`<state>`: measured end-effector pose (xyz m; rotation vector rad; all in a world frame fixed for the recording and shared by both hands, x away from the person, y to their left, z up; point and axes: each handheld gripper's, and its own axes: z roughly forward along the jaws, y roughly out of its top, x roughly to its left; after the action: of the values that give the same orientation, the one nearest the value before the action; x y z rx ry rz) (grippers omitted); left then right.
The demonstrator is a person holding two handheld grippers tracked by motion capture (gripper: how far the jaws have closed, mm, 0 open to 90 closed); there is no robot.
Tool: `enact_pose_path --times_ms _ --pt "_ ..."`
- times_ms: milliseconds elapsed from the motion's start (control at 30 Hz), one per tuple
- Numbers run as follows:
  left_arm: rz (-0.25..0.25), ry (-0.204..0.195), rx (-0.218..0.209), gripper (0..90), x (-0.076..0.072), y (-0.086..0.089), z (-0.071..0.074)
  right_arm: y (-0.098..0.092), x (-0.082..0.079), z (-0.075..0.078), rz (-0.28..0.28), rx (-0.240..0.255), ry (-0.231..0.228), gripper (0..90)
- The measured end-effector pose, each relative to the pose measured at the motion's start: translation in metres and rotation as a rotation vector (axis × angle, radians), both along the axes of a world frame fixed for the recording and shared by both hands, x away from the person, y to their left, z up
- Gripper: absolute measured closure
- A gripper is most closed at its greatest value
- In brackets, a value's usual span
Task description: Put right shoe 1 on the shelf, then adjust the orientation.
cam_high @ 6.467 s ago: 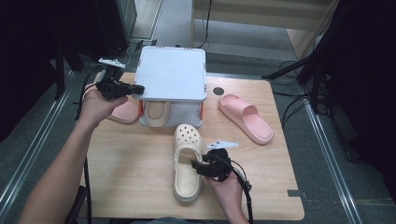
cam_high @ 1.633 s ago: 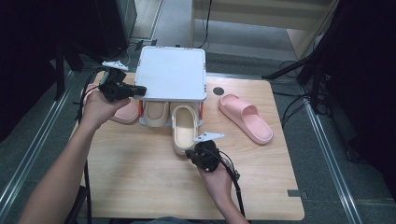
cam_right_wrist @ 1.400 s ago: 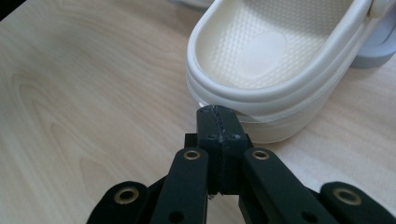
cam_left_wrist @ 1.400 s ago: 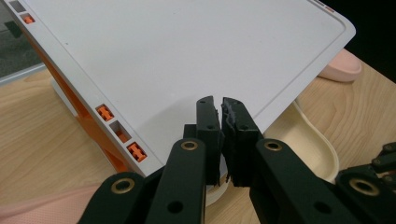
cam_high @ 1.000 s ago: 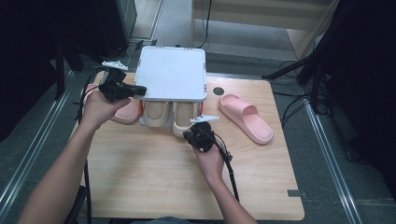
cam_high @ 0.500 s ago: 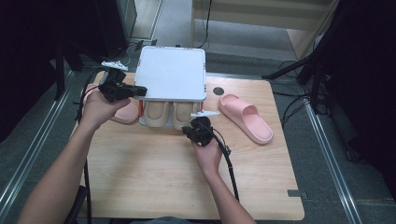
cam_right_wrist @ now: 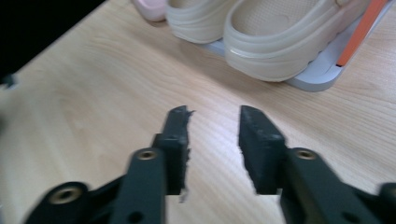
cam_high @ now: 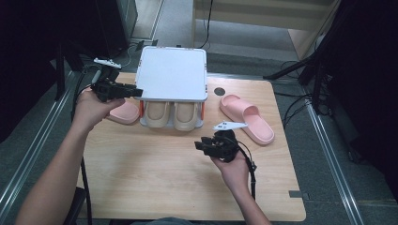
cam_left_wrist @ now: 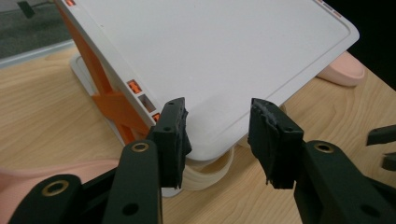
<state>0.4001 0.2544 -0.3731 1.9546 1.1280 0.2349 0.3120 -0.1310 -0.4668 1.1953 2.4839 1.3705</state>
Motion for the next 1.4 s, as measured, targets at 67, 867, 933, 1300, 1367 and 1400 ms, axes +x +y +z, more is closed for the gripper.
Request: enact_pose_path --times_ms 67,867,933,1300,1367,1400 --pt "0.004 -0.01 -0.001 54.6 -0.003 0.002 0.001 -0.008 -0.005 0.004 0.02 0.013 -0.012 52.7" --pt "0.122 0.023 0.064 80.4 -0.017 0.04 -0.047 -0.034 0.007 0.003 0.035 0.072 -0.017 47.4" --pt "0.129 0.022 0.063 81.2 -0.016 0.041 -0.052 -0.032 0.007 0.004 0.034 0.069 -0.027 47.3" --pt "0.175 0.013 0.068 87.3 -0.002 0.055 -0.072 -0.025 0.009 0.001 0.057 0.044 -0.024 50.2" --pt "0.189 0.017 0.072 87.5 0.001 0.058 -0.077 -0.022 0.008 -0.001 0.068 0.028 -0.025 50.5" --pt "0.195 0.016 0.071 88.6 0.002 0.058 -0.08 -0.02 0.007 -0.003 0.073 0.017 -0.02 50.8"
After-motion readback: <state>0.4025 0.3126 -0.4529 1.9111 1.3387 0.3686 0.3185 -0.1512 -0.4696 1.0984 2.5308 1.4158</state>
